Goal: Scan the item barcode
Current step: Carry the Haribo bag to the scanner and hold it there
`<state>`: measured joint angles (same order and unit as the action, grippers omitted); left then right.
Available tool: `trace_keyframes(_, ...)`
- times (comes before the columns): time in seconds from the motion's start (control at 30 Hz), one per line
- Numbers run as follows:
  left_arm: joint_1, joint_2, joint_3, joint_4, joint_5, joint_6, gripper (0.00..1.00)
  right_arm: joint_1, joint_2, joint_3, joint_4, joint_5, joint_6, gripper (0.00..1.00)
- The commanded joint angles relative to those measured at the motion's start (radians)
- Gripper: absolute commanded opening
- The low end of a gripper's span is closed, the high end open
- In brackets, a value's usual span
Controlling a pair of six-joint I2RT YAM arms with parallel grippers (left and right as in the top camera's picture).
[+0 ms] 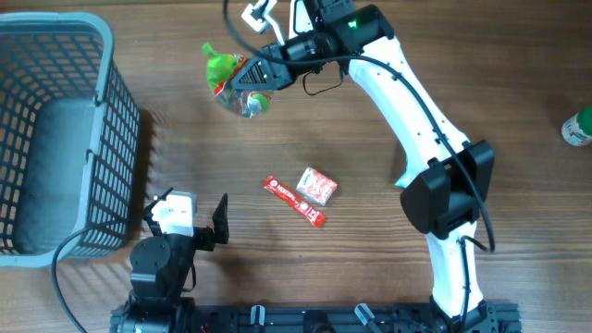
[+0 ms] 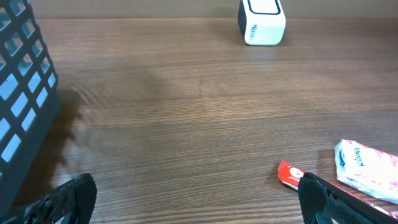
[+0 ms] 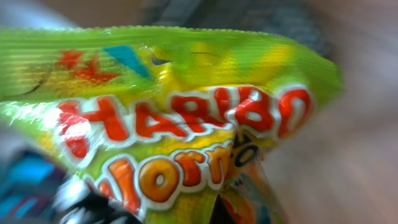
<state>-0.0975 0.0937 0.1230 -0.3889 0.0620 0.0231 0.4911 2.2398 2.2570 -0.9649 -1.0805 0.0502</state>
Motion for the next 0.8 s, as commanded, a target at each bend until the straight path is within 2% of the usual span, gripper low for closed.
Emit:
trace_keyframes(0.0,-0.003,-0.005,-0.007,0.006,0.012,-0.009,1.00,0.009,-0.026,0.021,0.012,0.865,0.255,0.05)
trace_keyframes(0.03,-0.003,-0.005,-0.007,0.006,0.012,-0.009,1.00,0.009,-0.026,0.021,0.024,1.107,0.296,0.04)
trace_keyframes(0.1,-0.003,-0.005,-0.007,0.006,0.012,-0.009,1.00,0.009,-0.025,0.021,0.085,1.469,0.301,0.04)
trace_keyframes(0.2,-0.003,-0.005,-0.007,0.006,0.012,-0.009,1.00,0.006,0.001,0.021,0.292,1.666,0.101,0.05)
trace_keyframes(0.37,-0.003,-0.005,-0.007,0.006,0.012,-0.009,1.00,0.004,0.156,0.021,0.798,1.796,-0.266,0.05)
trace_keyframes(0.43,-0.003,-0.005,-0.007,0.006,0.012,-0.009,1.00,0.005,0.235,0.020,0.926,1.798,-0.366,0.05)
trace_keyframes(0.53,-0.003,-0.005,-0.007,0.006,0.012,-0.009,1.00,0.011,0.325,0.020,1.010,1.838,-0.491,0.05)
trace_keyframes(0.6,-0.003,-0.005,-0.007,0.006,0.012,-0.009,1.00,0.041,0.386,0.020,1.128,1.897,-0.697,0.05)
trace_keyframes(0.77,-0.003,-0.005,-0.007,0.006,0.012,-0.009,1.00,0.072,0.404,0.021,1.284,1.965,-1.001,0.05)
